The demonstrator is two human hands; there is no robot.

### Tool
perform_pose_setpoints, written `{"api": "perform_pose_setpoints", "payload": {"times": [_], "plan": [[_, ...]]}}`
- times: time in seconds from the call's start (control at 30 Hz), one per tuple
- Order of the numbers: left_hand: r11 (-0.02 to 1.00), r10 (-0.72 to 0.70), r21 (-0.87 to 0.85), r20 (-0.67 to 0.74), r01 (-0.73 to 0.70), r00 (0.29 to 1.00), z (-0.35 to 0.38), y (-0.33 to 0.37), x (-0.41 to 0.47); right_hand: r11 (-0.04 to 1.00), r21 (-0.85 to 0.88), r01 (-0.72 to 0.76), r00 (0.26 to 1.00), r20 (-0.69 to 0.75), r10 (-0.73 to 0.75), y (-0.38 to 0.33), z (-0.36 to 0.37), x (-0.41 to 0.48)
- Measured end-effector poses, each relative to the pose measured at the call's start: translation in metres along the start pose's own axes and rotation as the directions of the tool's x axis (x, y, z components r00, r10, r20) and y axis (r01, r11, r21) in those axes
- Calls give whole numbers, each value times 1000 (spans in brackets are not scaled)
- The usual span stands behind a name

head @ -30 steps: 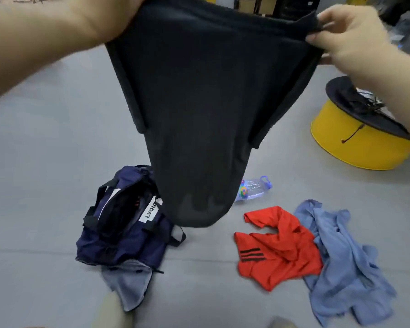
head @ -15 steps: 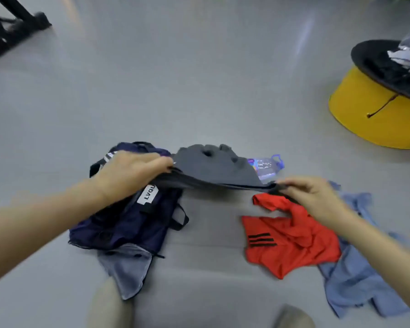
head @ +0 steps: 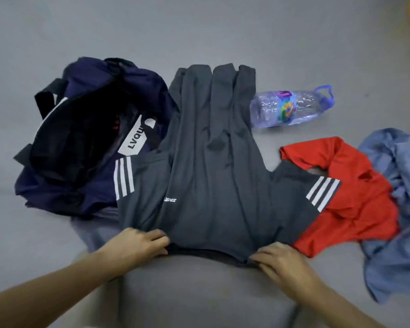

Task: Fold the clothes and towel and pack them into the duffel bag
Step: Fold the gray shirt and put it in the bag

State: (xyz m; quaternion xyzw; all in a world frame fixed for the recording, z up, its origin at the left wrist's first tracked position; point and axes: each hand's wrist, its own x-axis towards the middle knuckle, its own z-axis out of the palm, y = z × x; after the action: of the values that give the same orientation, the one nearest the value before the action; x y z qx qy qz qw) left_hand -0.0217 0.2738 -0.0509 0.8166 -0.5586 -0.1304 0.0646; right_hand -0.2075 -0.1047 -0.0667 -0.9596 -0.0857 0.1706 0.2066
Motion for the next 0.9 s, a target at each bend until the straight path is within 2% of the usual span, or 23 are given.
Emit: {"api": "perform_pose_setpoints", "payload": {"times": [0.1, 0.2, 0.3, 0.37, 0.47, 0.53, 0.7, 0.9], "plan": [[999, -28, -34, 23, 28, 999, 2, 0, -6, 999, 49, 19, 1000, 20, -20, -12, 15, -11], [995, -89, -58, -104, 83, 991, -1, -7, 11, 1000, 19, 13, 999, 38, -14, -20, 6, -8], [978, -208, -33, -210, 205, 955, -2, -17, 37, 999, -34, 8, 995, -104, -11, -15, -22, 11], [948, -312, 12, -155, 318, 937, 1, -23, 44, 990, -131, -45, 984, -180, 21, 2, -35, 26], [921, -386, 62, 10, 385, 922, 9, -31, 33, 927, -322, -192, 977, 28, 212, 28, -47, 40], [895, -446, 38, 70, 444, 892, 11, -39, 21, 897, -368, -244, 948, 104, 301, 39, -44, 38], [847, -528, 62, 209, 528, 823, 6, -66, -3, 870, -347, -350, 905, 115, 410, 38, -32, 38], [774, -628, 121, 269, 622, 730, -9, -109, -44, 876, -324, -357, 908, 100, 407, 15, -22, 48]]}}
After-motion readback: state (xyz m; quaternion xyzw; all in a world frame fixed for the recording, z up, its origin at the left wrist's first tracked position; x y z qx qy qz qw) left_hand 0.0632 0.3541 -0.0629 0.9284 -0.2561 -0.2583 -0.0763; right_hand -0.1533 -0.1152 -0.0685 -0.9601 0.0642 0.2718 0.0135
